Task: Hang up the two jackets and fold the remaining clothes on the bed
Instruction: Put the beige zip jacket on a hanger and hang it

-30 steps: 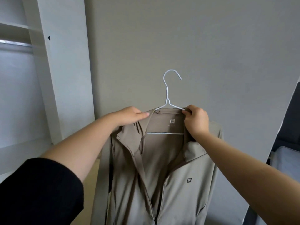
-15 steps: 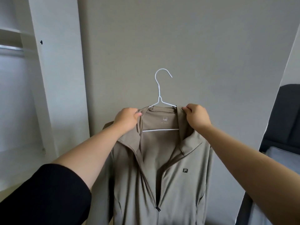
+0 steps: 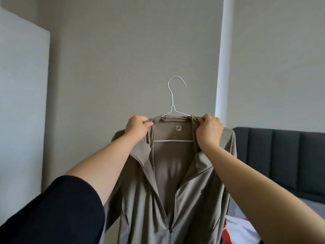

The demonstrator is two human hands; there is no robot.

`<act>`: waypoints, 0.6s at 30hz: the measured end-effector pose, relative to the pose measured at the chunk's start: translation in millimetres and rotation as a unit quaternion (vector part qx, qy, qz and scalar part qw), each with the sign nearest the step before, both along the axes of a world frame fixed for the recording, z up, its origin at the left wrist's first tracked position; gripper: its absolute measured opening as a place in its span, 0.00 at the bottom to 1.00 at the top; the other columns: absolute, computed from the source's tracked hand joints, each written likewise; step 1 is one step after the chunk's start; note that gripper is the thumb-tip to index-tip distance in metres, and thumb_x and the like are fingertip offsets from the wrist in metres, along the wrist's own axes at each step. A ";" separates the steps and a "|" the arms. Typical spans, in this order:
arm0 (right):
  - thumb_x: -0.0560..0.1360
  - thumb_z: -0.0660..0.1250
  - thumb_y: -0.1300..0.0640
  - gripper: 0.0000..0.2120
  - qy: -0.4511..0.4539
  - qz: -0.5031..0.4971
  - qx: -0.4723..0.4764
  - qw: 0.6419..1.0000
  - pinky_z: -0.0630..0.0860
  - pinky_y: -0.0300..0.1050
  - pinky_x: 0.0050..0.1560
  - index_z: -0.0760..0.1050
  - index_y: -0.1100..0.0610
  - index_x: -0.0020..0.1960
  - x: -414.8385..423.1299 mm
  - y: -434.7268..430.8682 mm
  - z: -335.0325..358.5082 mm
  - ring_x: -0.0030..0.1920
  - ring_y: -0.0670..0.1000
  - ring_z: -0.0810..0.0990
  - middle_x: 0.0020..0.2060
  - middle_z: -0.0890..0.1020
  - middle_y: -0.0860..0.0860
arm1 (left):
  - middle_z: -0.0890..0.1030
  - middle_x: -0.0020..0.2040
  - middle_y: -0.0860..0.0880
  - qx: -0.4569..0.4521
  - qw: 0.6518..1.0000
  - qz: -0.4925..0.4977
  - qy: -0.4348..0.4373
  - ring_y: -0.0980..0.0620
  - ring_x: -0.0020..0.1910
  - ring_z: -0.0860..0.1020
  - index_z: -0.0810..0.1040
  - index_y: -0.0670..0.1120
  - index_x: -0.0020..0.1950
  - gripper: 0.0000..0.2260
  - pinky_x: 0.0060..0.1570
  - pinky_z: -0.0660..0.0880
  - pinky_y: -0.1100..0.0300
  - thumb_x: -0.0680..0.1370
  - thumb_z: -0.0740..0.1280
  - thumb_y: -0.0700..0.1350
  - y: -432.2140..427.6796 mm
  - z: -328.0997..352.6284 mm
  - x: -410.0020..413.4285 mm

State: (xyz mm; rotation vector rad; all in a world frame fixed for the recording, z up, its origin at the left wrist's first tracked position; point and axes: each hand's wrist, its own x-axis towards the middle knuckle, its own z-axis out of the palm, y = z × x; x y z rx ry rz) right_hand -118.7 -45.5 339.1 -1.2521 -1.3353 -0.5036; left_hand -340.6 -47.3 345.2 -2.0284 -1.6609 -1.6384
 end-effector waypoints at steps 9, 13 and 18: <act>0.80 0.54 0.59 0.11 0.007 -0.143 0.092 0.985 0.58 0.46 0.52 0.74 0.62 0.50 118.3 -99.5 31.1 0.53 0.58 0.70 0.49 0.78 0.56 | 0.62 0.25 0.50 0.070 0.992 -0.095 -0.032 0.51 0.28 0.62 0.60 0.46 0.26 0.23 0.29 0.57 0.58 0.76 0.68 0.44 -57.6 34.1 133.9; 0.80 0.54 0.58 0.11 -0.010 -0.184 0.071 0.980 0.58 0.47 0.53 0.74 0.62 0.50 167.5 -116.6 11.6 0.54 0.59 0.70 0.50 0.78 0.57 | 0.62 0.25 0.49 0.037 0.990 -0.135 -0.018 0.49 0.30 0.63 0.60 0.45 0.27 0.22 0.29 0.56 0.58 0.77 0.67 0.44 -59.0 14.1 184.1; 0.80 0.54 0.58 0.11 -0.001 -0.205 -0.021 0.978 0.61 0.50 0.57 0.74 0.62 0.51 228.2 -107.5 -53.7 0.54 0.59 0.70 0.51 0.78 0.58 | 0.66 0.27 0.48 -0.062 0.987 -0.124 0.086 0.47 0.32 0.68 0.63 0.45 0.26 0.22 0.30 0.59 0.60 0.76 0.67 0.46 -36.8 -38.6 242.7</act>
